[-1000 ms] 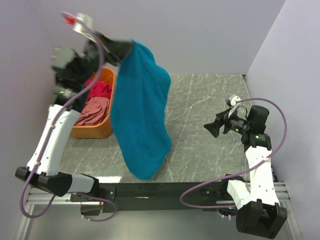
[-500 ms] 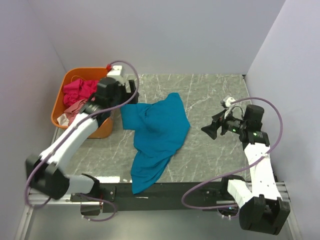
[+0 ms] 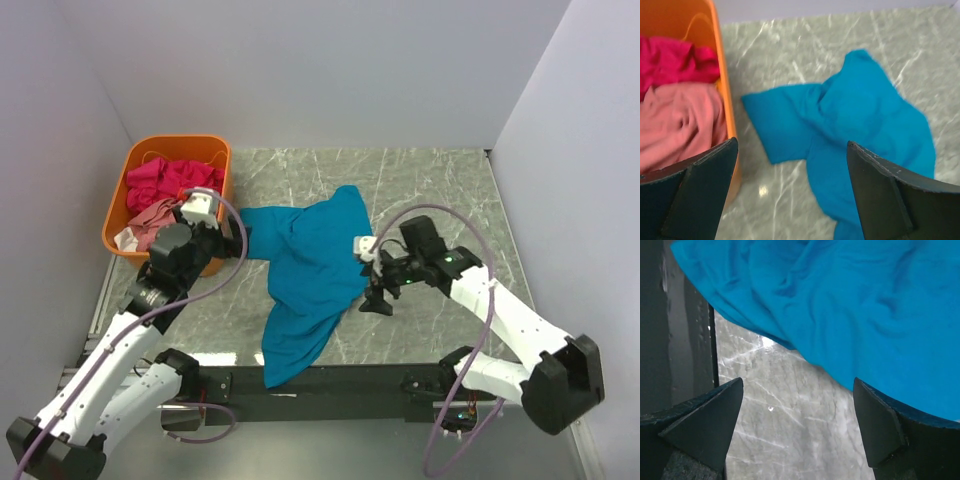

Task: Fold and stack the t-shirts
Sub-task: Move the tshirt to the center of the board, then flatten the tshirt out

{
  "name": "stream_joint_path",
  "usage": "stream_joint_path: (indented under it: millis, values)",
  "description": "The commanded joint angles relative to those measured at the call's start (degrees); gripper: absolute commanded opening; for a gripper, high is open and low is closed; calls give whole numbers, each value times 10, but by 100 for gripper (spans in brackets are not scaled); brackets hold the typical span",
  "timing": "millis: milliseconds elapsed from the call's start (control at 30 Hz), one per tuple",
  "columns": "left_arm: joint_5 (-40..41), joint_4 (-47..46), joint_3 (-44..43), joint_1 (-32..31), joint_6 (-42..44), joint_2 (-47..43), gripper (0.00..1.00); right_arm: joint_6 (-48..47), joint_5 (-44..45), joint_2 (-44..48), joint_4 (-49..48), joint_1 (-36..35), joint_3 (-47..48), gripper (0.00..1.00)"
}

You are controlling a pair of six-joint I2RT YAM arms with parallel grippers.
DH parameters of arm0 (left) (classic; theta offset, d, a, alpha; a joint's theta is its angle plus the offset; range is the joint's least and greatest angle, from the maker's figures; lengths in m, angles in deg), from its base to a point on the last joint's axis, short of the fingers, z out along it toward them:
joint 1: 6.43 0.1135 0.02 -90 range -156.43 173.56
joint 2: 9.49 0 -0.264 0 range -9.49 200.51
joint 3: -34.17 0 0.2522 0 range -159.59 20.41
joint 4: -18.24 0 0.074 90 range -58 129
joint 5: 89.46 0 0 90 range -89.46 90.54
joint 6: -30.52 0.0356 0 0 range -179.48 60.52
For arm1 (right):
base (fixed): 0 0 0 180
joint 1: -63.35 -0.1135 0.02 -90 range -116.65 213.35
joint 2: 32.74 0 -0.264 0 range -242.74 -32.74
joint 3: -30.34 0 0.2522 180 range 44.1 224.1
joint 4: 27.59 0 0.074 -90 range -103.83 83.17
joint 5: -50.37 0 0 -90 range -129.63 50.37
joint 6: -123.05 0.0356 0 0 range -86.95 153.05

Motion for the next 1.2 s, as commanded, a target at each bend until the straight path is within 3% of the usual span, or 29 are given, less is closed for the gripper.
stream_joint_path:
  millis: [0, 233, 400, 667, 900, 1167]
  values:
    - [23, -22, 15, -2, 18, -58, 95, -16, 89, -41, -33, -56, 39, 95]
    - [75, -35, 28, -2, 27, -99, 92, -49, 169, -113, -61, -218, 71, 95]
    - [145, -27, 25, -2, 24, -122, 91, -31, 208, -209, -51, -353, 146, 86]
    - [219, -44, 43, -2, 26, -186, 91, -16, 262, -320, -48, -550, 220, 82]
    - [244, -53, 50, 0, 27, -207, 90, 22, 280, -383, -68, -617, 237, 79]
    - [242, -51, 49, 0, 26, -210, 90, 68, 351, -442, -90, -620, 268, 70]
